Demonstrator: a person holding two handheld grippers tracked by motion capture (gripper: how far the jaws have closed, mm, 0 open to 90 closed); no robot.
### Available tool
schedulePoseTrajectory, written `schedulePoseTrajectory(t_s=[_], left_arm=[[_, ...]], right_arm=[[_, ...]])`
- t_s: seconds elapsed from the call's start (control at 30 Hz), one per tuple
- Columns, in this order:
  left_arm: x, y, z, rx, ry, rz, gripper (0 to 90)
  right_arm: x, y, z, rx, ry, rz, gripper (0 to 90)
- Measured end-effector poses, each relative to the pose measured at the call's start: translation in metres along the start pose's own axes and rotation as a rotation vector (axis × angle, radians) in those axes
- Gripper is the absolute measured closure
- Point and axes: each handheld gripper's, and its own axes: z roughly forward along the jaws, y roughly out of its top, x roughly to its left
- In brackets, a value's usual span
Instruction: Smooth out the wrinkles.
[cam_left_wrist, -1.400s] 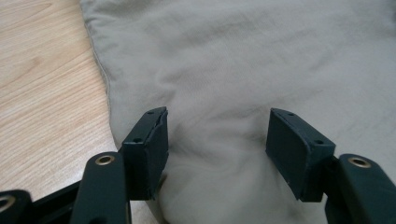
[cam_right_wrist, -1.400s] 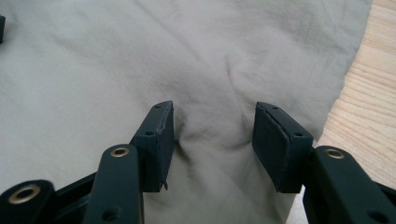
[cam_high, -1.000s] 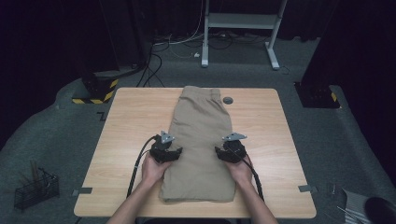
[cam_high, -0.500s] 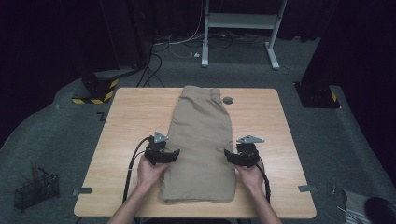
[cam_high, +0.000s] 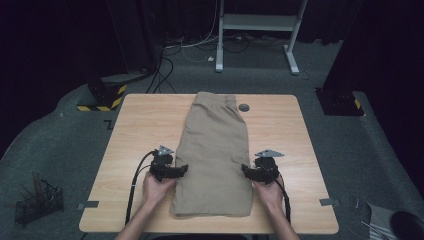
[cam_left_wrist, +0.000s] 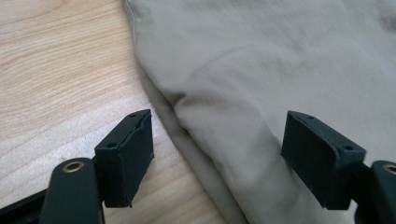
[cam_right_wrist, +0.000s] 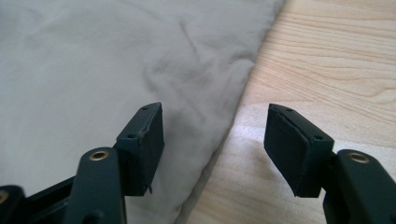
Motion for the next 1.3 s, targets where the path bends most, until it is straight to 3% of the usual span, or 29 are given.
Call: schedulePoseTrajectory(t_s=[0.07, 0.3, 0.4, 0.53, 0.6, 0.83, 0.97, 1.3], left_arm=[[0.0, 0.001, 0.002, 0.002, 0.004, 0.002, 25.2], [-0.004, 0.005, 0.009, 0.017, 0.031, 0.03, 25.1], [-0.007, 0.006, 0.011, 0.016, 0.049, 0.03, 26.5], [-0.013, 0.006, 0.013, 0.027, 0.095, 0.072, 28.8], [-0.015, 0.007, 0.014, 0.027, 0.108, 0.091, 30.3], [-0.018, 0.007, 0.013, 0.025, 0.094, 0.093, 40.0], [-0.018, 0.008, 0.013, 0.022, 0.089, 0.096, 47.8], [-0.024, 0.014, 0.014, 0.057, 0.043, 0.151, 70.6]], right_arm=[[-0.001, 0.001, 0.001, 0.001, 0.002, 0.022, 38.5], [0.006, 0.002, 0.011, 0.034, -0.003, 0.011, 38.2], [0.008, 0.004, 0.013, 0.043, -0.021, -0.013, 38.5], [0.015, 0.005, 0.014, 0.063, -0.071, -0.064, 42.1], [0.016, 0.006, 0.015, 0.062, -0.06, -0.074, 44.5], [0.016, 0.007, 0.016, 0.058, -0.036, -0.098, 53.3], [0.016, 0.008, 0.016, 0.055, -0.023, -0.108, 62.6], [0.021, 0.006, 0.016, 0.049, 0.012, -0.124, 81.5]])
